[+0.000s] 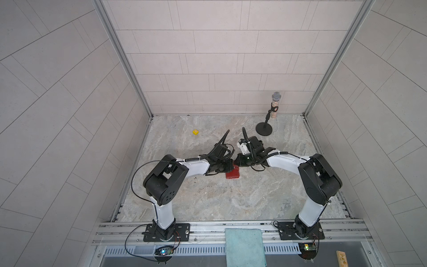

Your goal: Put the credit cards into the card holder

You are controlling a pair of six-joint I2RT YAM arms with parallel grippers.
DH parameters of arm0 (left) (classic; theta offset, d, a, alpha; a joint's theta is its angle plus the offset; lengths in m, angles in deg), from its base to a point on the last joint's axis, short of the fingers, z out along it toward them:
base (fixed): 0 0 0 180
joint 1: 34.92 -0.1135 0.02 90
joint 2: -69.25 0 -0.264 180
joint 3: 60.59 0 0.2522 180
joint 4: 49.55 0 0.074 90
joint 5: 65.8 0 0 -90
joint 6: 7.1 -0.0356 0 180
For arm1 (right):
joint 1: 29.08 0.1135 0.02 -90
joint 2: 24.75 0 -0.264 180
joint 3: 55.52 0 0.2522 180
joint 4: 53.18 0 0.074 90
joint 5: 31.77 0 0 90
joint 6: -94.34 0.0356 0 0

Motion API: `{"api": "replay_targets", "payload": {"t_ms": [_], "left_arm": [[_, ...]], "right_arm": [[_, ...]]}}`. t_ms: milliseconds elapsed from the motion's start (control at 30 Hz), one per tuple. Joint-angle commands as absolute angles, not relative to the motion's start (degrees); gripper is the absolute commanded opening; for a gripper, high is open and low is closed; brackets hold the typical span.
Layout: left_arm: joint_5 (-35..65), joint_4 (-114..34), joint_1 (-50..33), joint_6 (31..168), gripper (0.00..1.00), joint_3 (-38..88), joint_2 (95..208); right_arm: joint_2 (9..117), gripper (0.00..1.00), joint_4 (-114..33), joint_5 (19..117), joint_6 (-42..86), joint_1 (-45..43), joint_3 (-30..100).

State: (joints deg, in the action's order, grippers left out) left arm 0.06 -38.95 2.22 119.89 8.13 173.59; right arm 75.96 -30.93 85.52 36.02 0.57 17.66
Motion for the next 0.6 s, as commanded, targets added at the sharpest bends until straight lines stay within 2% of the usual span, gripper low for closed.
{"api": "replay_targets", "payload": {"t_ms": [0, 567], "left_arm": [[1.87, -38.25, 2.26, 119.1, 0.0, 8.9, 174.43], [-3.37, -39.78, 2.23, 120.43, 0.0, 8.73, 175.0]], "right_arm": [[76.29, 0.12, -29.51, 87.11, 34.93, 1.12, 17.04], [79.41, 0.12, -27.29, 84.45, 34.66, 1.81, 18.46]]}}
